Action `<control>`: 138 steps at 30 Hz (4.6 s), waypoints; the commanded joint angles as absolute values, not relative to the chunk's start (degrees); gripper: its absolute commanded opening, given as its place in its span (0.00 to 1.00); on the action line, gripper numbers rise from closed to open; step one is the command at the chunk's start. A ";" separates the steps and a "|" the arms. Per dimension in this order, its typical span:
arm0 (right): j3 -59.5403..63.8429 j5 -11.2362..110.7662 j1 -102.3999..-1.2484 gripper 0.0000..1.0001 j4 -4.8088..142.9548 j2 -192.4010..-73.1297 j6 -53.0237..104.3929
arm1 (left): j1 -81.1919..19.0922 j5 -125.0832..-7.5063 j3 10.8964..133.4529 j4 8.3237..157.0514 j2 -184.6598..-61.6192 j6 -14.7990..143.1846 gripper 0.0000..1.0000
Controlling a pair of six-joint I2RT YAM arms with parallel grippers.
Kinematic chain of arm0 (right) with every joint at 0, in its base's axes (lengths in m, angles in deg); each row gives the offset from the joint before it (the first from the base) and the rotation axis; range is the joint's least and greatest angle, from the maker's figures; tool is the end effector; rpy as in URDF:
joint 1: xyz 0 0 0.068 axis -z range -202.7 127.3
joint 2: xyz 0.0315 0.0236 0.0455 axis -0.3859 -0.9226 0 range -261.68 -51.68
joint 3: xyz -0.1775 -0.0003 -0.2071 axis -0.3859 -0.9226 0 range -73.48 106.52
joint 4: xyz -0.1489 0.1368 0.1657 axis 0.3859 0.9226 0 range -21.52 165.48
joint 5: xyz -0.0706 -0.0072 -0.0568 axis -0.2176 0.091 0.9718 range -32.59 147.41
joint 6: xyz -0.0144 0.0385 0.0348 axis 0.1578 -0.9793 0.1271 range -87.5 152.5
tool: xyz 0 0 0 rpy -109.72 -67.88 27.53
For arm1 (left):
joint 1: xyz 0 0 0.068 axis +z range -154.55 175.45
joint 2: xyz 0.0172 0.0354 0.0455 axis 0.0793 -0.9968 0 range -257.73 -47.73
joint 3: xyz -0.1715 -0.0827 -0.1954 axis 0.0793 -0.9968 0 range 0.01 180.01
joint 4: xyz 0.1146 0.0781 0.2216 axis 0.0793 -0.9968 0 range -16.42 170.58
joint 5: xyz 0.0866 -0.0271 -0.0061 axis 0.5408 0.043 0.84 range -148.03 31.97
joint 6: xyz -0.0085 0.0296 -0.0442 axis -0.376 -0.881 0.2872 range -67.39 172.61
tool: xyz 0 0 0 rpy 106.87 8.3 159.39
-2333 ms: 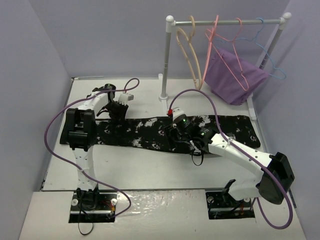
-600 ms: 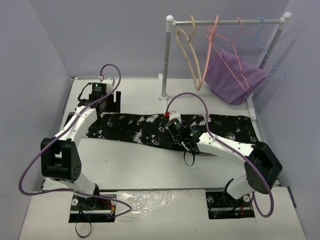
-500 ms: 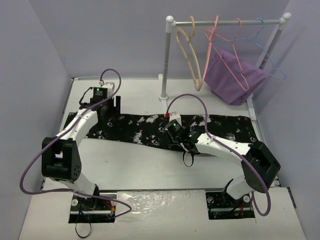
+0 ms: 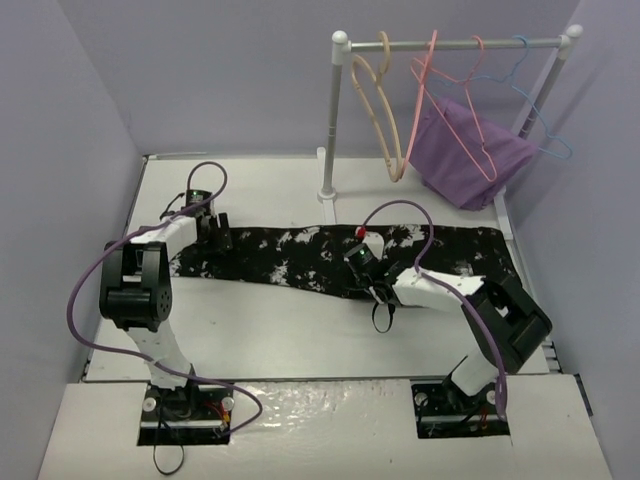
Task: Place the trousers on the hanger
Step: Fold the trousers at the center of the board.
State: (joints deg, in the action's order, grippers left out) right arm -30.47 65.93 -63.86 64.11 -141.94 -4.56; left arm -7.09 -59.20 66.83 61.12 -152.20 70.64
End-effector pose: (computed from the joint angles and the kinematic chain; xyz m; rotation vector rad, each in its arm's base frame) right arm 0.2380 0.2011 0.1641 -0.0079 2.3664 0.5137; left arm 0.3756 -0.0174 0.1750 -0.3393 2.5531 -0.1614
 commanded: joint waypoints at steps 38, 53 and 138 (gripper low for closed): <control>-31.45 51.62 -9.73 0.54 80.12 -125.94 -0.03 | -6.04 -64.05 68.69 56.98 -151.16 75.60 0.67; -25.35 48.37 -9.16 0.50 66.10 -133.77 -5.46 | -6.48 -64.64 67.06 61.59 -150.34 78.68 0.67; -22.51 45.98 -17.86 0.81 92.65 -107.05 12.20 | 20.50 -49.51 72.32 52.48 -160.48 97.27 0.50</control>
